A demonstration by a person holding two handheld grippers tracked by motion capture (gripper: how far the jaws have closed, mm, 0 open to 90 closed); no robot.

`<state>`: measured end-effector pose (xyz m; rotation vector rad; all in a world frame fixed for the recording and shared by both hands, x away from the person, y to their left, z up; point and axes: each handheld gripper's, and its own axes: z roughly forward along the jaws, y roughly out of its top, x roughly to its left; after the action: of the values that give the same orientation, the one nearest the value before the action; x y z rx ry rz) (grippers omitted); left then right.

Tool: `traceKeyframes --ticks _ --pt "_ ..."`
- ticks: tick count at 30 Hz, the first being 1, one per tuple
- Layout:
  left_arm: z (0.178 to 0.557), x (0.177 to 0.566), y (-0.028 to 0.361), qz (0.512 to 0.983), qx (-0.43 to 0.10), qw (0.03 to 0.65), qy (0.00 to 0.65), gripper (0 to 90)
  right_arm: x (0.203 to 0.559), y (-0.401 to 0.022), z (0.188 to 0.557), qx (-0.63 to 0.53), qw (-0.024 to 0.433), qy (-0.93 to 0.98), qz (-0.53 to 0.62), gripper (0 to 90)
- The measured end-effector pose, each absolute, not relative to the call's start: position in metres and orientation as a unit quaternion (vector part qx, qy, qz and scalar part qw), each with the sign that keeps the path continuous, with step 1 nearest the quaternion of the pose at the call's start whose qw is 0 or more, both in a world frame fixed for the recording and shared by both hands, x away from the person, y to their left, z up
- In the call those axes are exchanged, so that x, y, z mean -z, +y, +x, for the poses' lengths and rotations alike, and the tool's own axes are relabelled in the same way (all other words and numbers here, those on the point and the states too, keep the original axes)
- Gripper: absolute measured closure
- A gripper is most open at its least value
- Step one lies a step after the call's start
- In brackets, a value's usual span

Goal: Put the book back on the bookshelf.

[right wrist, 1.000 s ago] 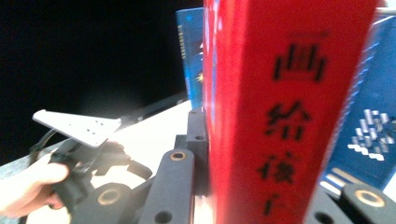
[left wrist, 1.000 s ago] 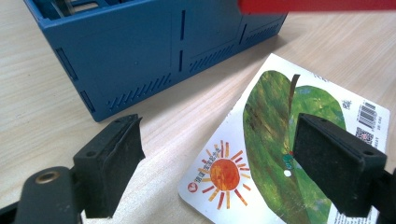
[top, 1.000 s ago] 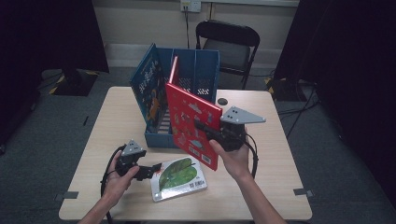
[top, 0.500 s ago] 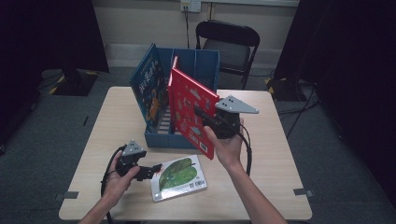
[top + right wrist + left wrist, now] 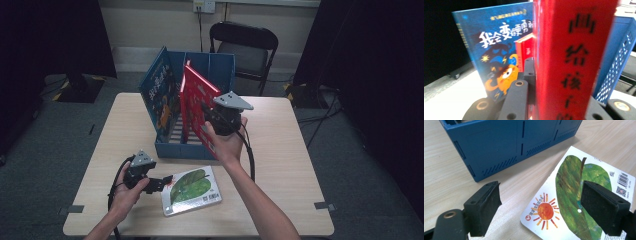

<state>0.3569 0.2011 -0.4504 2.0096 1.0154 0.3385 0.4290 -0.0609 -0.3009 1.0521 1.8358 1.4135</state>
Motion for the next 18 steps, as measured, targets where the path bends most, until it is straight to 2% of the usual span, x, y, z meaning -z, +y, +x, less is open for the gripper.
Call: traceKeyframes --ticks 18 --pt "0.358 0.451 0.204 0.797 -0.143 0.415 0.416 16.2 0.297 -0.035 0.47 -0.505 0.322 0.666 0.445 80.6"
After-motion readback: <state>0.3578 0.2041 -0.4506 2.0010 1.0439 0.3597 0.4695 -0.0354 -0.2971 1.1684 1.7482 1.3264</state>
